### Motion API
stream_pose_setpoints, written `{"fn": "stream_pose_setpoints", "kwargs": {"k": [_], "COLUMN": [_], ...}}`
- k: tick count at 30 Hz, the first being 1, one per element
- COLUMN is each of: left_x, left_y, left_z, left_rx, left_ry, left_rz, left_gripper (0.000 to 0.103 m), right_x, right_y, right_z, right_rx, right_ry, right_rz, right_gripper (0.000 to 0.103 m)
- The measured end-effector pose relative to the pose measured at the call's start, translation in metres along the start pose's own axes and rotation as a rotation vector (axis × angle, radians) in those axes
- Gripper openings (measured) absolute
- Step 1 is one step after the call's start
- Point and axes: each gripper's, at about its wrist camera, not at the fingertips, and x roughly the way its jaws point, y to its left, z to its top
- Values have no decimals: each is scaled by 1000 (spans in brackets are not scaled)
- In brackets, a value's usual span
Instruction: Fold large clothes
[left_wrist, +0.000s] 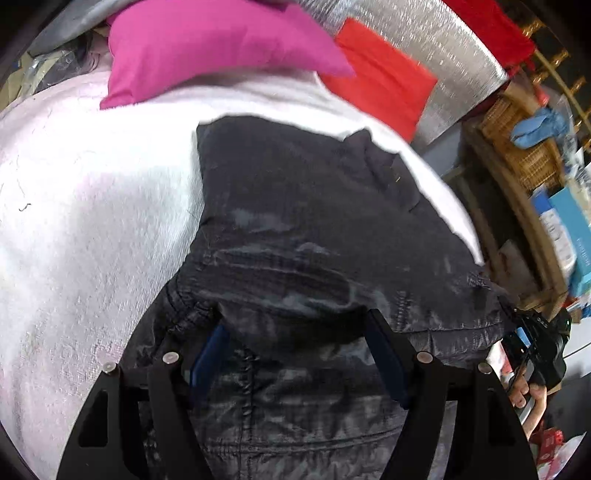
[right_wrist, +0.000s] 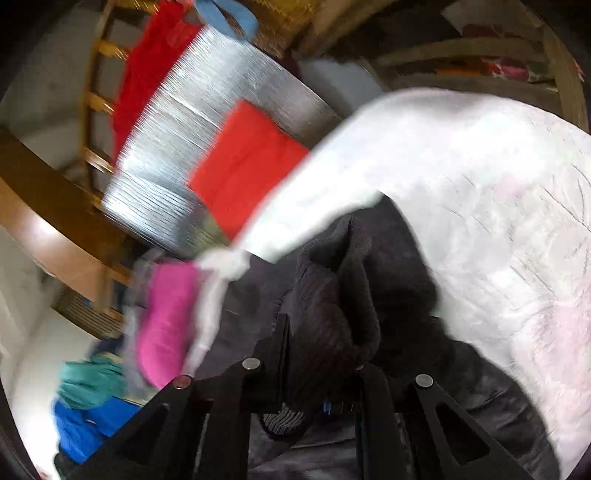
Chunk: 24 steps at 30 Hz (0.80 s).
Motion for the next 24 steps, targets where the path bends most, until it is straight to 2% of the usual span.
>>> {"fn": "stream_pose_setpoints", "kwargs": {"k": [2,4,7,8,9,11,14,17,20,24], "left_x": [10,16,11,7,2,-10,-32,-49,-61,-44], "left_y": [-3,-5,-5,-3,-1,6,13,18,27,36], "left_z": [-3,-5,-4,-3,-4,-3,-5,-4,2,13], "left_rx": [28,48,48,40,33,9,17,24,-18,-88], "left_ry": [46,73,80,88,94,103,88,72,17,-7], "left_rz": [35,53,42,20,3,-68,-126,-175,-212,-170], "left_gripper": [75,75,75,75,75,75,75,75,75,76], "right_x": [12,12,3,-2,-8,-29,-49,-40,-26,2], "right_y": [-14,-22,-31,-36,-43,-55,-67,-69,-68,-65], "right_z": [0,3,10,13,15,21,34,35,34,24], "right_rx": [47,92,139,154,170,192,145,93,54,36], "right_ry": [59,100,134,129,119,72,-3,37,74,114], "right_rz": [-27,-2,26,36,56,82,48,24,21,12], "right_gripper": [15,15,25,35,52,77,78,78,78,76]}}
